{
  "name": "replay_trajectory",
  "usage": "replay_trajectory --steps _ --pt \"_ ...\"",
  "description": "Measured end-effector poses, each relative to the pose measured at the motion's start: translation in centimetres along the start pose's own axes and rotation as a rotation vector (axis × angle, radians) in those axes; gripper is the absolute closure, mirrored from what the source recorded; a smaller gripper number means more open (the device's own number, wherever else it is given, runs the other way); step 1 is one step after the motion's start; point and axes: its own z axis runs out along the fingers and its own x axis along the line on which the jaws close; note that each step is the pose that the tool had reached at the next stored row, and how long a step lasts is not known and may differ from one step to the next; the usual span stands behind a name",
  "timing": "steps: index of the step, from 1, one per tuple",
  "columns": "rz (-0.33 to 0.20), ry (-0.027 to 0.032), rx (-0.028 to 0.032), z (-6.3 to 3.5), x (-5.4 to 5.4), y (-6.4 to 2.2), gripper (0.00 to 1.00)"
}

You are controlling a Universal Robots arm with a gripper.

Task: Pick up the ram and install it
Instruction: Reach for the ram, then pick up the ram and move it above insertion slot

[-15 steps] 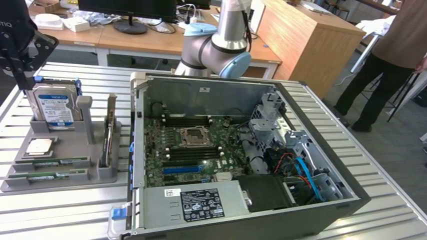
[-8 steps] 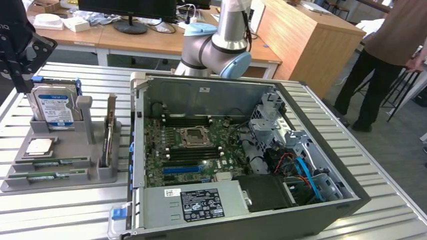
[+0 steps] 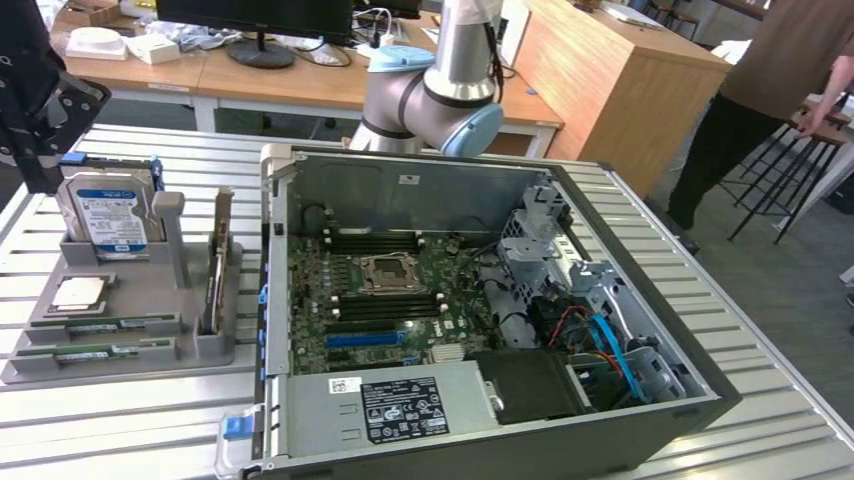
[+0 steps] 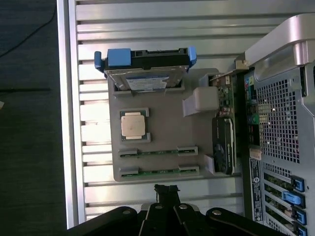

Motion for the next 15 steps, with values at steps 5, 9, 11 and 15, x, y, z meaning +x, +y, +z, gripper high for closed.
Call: replay_trajectory --steps 5,9,11,15 --pt "0.000 0.0000 0.0000 -0.03 -0.05 -0.65 0.90" --pt "0.000 0.0001 0.0000 -0.04 -0.06 -0.83 0.90" --pt "0.000 0.0000 0.0001 -0.04 -0.06 -0.84 0.90" --pt "0.000 0.0000 0.0000 -0.04 -0.06 -0.84 0.90"
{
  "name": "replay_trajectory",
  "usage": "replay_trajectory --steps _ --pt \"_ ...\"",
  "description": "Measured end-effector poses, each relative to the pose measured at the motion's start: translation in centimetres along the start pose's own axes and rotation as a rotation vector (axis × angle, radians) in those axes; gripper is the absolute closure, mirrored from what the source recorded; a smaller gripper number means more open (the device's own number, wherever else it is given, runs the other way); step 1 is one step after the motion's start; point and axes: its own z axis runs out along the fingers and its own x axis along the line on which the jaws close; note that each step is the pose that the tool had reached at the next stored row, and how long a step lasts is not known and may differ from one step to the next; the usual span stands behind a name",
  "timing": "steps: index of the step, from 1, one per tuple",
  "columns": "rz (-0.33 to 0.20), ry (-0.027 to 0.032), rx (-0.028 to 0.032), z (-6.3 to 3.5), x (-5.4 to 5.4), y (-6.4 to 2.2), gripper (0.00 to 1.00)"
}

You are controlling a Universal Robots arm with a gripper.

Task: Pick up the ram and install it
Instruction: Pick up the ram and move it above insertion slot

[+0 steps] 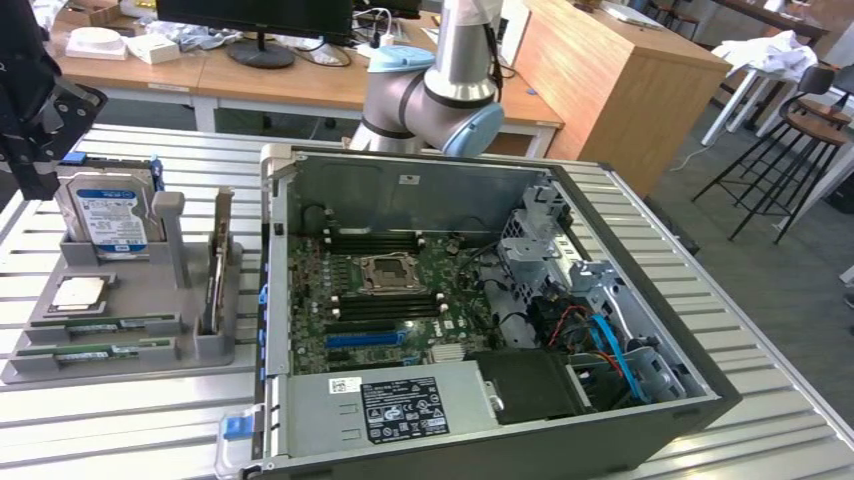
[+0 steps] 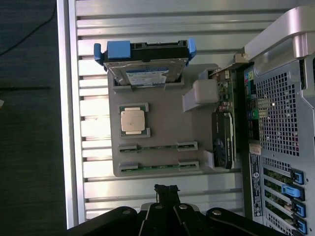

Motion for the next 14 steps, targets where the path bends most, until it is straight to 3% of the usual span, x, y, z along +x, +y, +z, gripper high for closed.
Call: replay_trajectory --steps 8,14 --pt "-0.008 0.0004 -0.0002 0.00 0.00 0.00 0.90" --pt "-0.044 0.0020 -0.0010 0.00 0.00 0.00 0.90"
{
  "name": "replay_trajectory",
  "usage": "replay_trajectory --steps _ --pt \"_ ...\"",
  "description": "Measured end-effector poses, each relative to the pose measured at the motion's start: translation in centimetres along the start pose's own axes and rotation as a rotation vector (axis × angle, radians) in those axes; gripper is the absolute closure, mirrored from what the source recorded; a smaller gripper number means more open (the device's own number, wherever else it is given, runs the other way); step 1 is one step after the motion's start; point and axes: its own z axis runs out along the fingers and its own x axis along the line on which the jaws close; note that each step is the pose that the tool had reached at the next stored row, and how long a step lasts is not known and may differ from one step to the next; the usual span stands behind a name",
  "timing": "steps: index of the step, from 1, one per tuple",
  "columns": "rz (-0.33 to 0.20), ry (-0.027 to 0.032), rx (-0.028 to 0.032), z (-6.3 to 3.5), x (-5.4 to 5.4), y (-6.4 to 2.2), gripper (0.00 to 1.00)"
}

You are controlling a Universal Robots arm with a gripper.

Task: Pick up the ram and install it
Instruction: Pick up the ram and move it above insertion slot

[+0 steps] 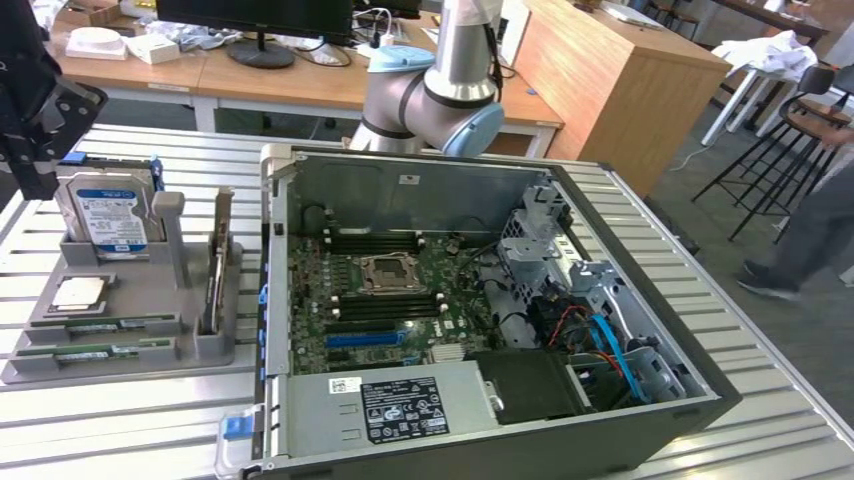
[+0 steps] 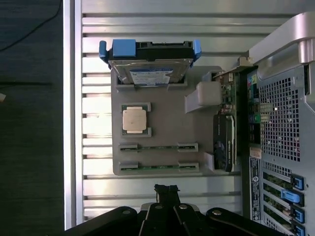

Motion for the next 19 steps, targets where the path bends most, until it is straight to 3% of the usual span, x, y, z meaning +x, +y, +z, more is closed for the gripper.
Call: replay_trajectory --steps 19 --pt "-0.224 0.0112 -0.0052 0.01 0.00 0.00 0.90"
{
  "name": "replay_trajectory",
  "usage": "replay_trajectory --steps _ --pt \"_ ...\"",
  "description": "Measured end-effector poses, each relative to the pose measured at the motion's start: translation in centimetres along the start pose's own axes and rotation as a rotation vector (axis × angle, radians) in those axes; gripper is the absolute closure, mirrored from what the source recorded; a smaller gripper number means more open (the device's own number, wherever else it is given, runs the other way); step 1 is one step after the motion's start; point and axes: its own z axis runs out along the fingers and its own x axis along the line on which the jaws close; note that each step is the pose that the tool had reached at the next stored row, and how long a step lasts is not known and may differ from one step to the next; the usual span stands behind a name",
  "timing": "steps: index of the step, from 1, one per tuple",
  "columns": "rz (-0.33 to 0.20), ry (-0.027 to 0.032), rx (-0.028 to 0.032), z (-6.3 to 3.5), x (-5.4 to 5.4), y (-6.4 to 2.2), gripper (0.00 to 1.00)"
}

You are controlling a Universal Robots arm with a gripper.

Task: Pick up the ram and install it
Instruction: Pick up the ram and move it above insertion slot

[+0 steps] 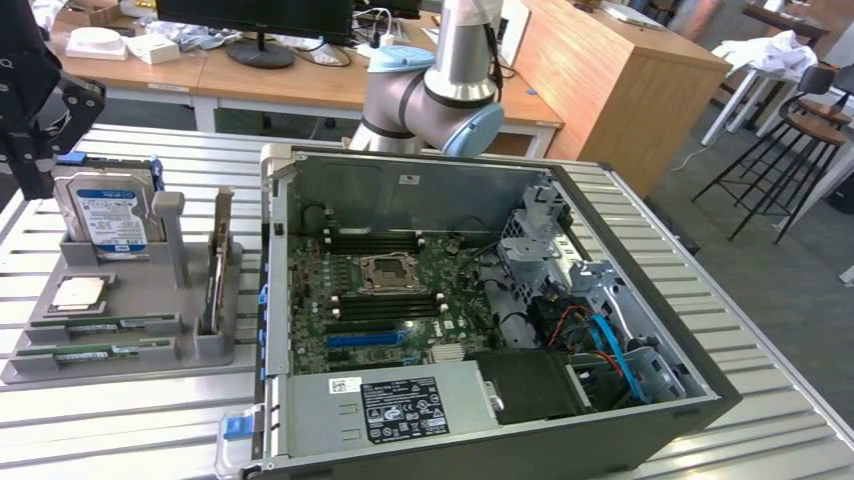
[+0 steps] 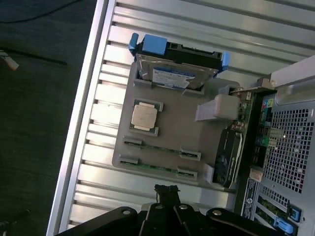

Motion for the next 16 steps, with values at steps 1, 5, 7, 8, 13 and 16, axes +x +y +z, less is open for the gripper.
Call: replay_trajectory --steps 1,5,7,8,13,16 --pt "-0.013 0.0006 -0.0003 0.00 0.00 0.00 0.90" --pt "-0.066 0.0034 -0.0016 0.02 0.00 0.00 0.90" --pt "-0.091 0.0050 -0.0022 0.02 0.00 0.00 0.90" --pt "-0.103 0.0057 -0.0025 0.03 0.00 0.00 0.90" --pt "-0.170 0.0098 -0.0043 0.05 0.00 0.00 0.90" --pt "-0.211 0.0125 -0.0053 0.06 0.00 0.00 0.90"
